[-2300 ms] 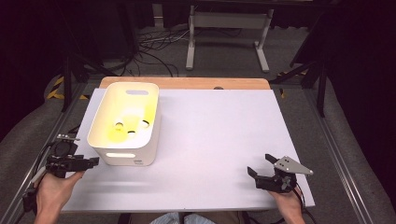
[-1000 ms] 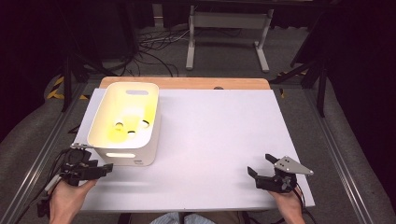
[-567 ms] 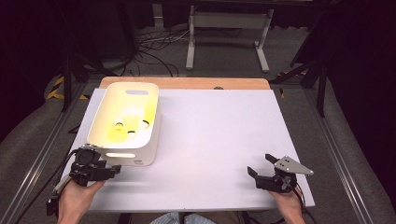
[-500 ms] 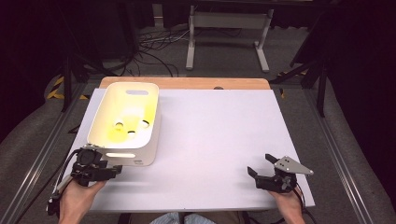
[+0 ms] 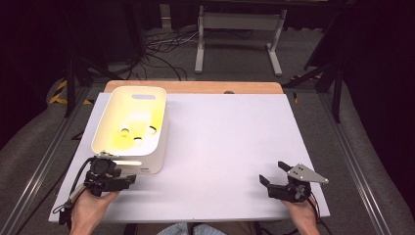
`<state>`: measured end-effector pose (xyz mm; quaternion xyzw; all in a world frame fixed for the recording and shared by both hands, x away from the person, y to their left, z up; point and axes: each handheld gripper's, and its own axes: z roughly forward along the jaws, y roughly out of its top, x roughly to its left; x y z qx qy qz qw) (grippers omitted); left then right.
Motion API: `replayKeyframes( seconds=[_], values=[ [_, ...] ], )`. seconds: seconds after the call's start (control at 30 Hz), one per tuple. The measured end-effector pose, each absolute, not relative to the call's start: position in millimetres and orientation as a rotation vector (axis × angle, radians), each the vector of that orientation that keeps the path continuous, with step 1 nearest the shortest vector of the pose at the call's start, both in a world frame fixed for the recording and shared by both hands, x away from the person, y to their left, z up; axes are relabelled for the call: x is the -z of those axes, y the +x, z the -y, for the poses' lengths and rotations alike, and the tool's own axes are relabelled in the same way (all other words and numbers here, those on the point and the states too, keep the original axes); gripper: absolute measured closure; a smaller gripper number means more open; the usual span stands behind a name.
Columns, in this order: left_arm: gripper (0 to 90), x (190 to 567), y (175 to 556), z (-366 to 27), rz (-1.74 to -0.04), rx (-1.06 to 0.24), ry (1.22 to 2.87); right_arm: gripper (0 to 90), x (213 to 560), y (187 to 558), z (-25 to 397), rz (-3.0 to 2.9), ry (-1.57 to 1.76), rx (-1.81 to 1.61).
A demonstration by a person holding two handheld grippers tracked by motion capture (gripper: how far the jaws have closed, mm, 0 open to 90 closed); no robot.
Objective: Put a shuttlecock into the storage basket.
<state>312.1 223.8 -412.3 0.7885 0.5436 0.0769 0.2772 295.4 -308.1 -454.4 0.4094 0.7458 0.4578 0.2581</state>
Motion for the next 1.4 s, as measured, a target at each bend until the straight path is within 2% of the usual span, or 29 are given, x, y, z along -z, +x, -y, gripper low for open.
replayKeyframes(
  seconds=[0.77,1.4],
  values=[
    [39.9,417,304,-211,-1.366,-0.217,2.07,13.0,454,295,308,-2.022,1.111,-1.243],
    [37.3,427,292,-210,-1.314,-0.306,1.996,13.0,454,295,308,-2.023,1.109,-1.242]
  ],
)
